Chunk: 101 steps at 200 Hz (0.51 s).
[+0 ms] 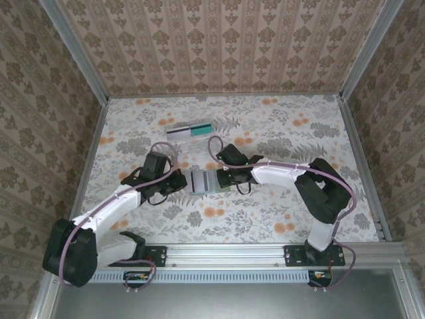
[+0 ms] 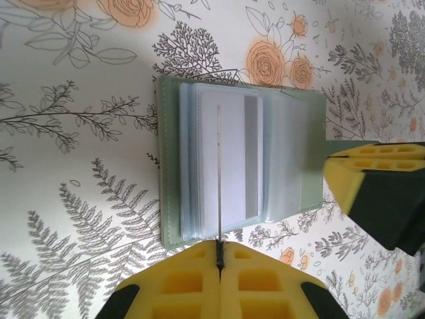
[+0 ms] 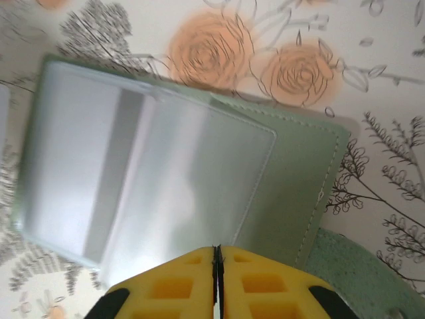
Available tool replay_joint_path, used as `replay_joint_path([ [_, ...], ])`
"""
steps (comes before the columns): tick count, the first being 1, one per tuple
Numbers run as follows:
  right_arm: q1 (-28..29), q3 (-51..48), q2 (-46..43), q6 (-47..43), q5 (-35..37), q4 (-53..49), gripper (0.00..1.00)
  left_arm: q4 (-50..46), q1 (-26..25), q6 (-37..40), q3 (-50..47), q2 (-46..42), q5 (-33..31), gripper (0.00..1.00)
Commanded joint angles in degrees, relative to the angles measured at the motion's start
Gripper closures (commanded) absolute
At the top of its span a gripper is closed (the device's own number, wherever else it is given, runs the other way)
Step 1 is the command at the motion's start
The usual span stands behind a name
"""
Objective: Take the credit cards out of the card holder
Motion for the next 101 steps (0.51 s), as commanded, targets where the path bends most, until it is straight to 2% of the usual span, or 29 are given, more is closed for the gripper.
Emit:
replay_joint_path([
  [1,-0.1,0.1,-5.5,-1.8,1.3,-2.4,0.79,-6.9,0.4,4.2,4.7,-2.1,-3.2,1.0],
  [17,-0.1,-0.7,-8.9,-2.3,2.1,-2.5,0.74,-9.8,0.4,6.1,7.3,-2.4,-4.5,1.0],
  [33,-0.1,-2.1,-13.3,-2.5,3.2,-2.2,0.62,-12.0,0.4,7.6,9.6,-2.8,-5.9,1.0],
  [49,-0.2,-4.1,-17.6,-2.5,4.5,-1.4,0.55,-14.1,0.4,9.5,12.1,-3.1,-8.0,1.0],
  [58,-0.4,-5.6,-20.3,-2.4,5.3,-1.0,0.49,-15.4,0.4,10.9,13.8,-3.1,-9.5,1.0],
  [101,-1.6,-15.8,-34.6,-0.9,9.4,5.5,0.0,-20.3,-0.3,19.8,23.4,-1.0,-17.8,1.0],
])
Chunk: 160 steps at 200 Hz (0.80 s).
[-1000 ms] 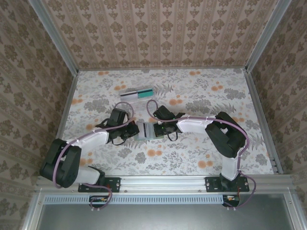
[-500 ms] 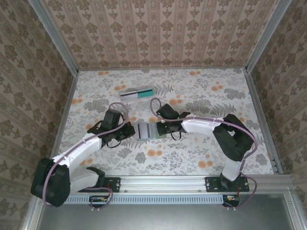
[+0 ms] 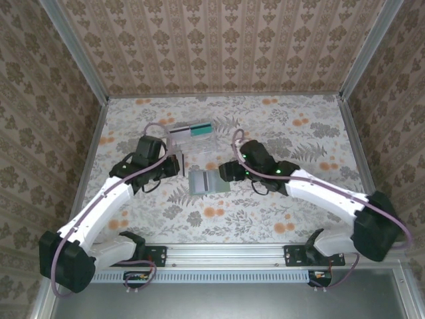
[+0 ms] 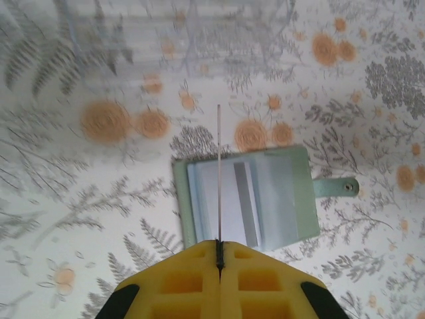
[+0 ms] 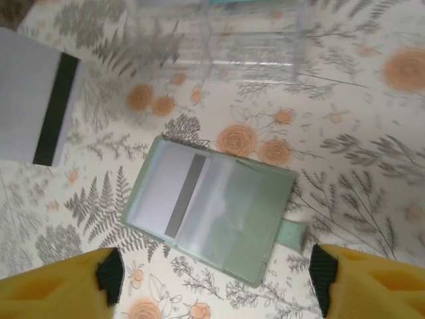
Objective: Take the credit cards out of the card holder
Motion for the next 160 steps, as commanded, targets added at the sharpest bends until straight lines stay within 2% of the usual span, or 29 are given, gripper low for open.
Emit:
replay_joint_path([
  [1,-1.1,-5.7,-7.1,0.5,4.3,4.6,0.0,-4.9,-0.2,8.0,6.4,1.0,-6.9,1.0],
  [26,-1.8,-11.2,-14.4,0.6,5.9,7.7,0.0,-3.1,-1.3,17.0,9.2,2.7,-11.6,1.0],
  [42,-2.1,-13.7,-18.0,0.0,6.3,8.4,0.0,-0.9,-2.0,25.5,10.1,3.9,-14.5,1.0],
  [58,-2.2,-15.8,-20.6,-0.7,6.9,9.3,0.0,-0.9,-2.2,34.9,11.8,6.4,-14.7,1.0],
  [114,-2.4,-18.1,-23.3,-1.0,7.7,9.8,0.0,-3.8,-2.2,58.9,19.1,15.1,-15.8,1.0],
  [160,-2.7,-17.8,-24.0,-0.9,7.2,7.9,0.0,1.7,-1.7,78.0,17.5,20.8,-19.1,1.0],
])
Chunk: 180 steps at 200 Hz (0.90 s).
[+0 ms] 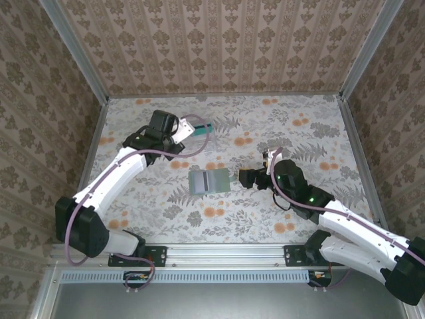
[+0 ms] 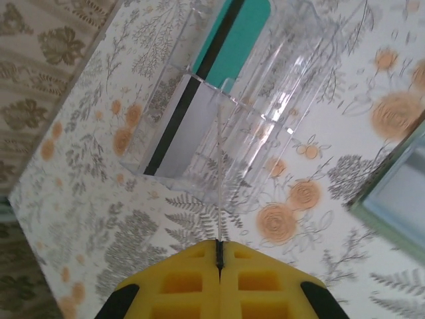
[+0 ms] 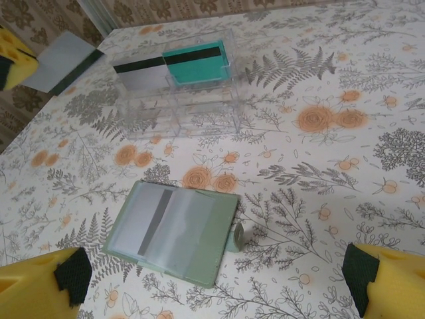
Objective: Take the credit cards out of the card holder
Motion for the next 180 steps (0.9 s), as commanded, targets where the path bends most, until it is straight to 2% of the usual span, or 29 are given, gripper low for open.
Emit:
replay_joint_path([
  [1,-0.4,-0.5,-1.0,-0.5,0.9,-0.5,0.0,3.4,0.3,15.7,0.2,3.3,-3.2,1.0],
  [53,-0.6,-1.3,-1.1,-0.4,0.8,0.1,0.0,9.1,2.3,23.1,2.2,9.2,-0.2,1.0],
  [86,-0.9,-1.5,-0.3,-0.3,0.8,0.5,0.0,12.7,2.4,27.9,3.0,12.4,-1.6,1.0],
  [117,-1.1,-1.6,0.2,-0.2,1.0,0.5,0.0,13.8,2.3,28.4,4.1,14.4,-1.0,1.0],
  [121,-1.1,-1.6,0.3,-0.2,0.9,0.5,0.0,13.7,3.9,28.4,4.2,14.5,-1.0,1.0],
  [180,-1.6,-1.8,0.4,0.0,0.9,0.6,0.0,13.5,5.5,28.0,4.4,16.1,0.1,1.0],
])
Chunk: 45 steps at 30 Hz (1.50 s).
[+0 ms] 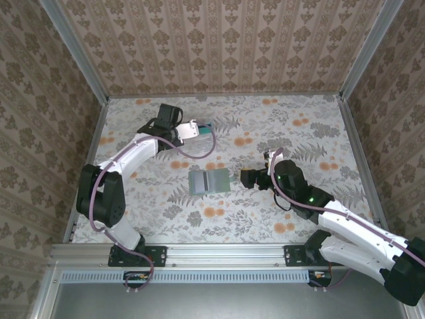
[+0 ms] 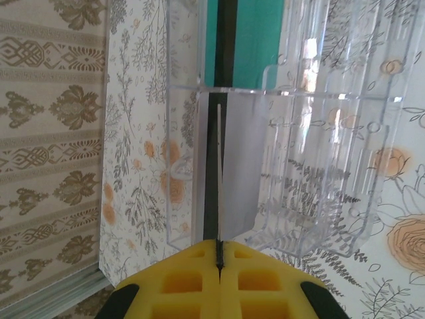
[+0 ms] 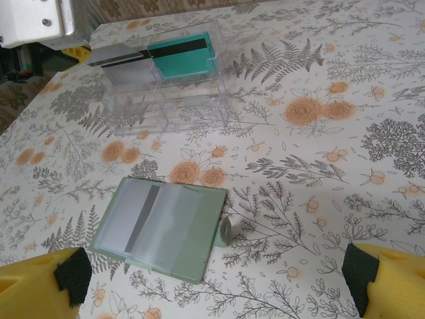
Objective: Take the credit cards out of the card holder
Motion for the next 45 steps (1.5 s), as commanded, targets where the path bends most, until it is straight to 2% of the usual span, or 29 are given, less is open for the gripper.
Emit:
replay_joint_path([
  [1,-0.5,-0.7,0.0,0.1,0.9,0.6,0.0,0.3,0.7,0.8,1.5,1.1,1.3,1.0],
  [18,-1.0,-0.8,0.8,0.5,0.6,0.7,0.0,0.1,-0.2,0.4,1.1,1.9,3.5,1.0],
  [44,-1.3,-0.9,1.4,0.8,-0.1,0.9,0.0,1.7,0.8,1.5,3.4,5.7,0.1,1.0],
  [45,-1.4,-0.9,1.5,0.8,0.0,0.9,0.0,1.8,1.0,1.5,3.3,5.8,0.1,0.97],
])
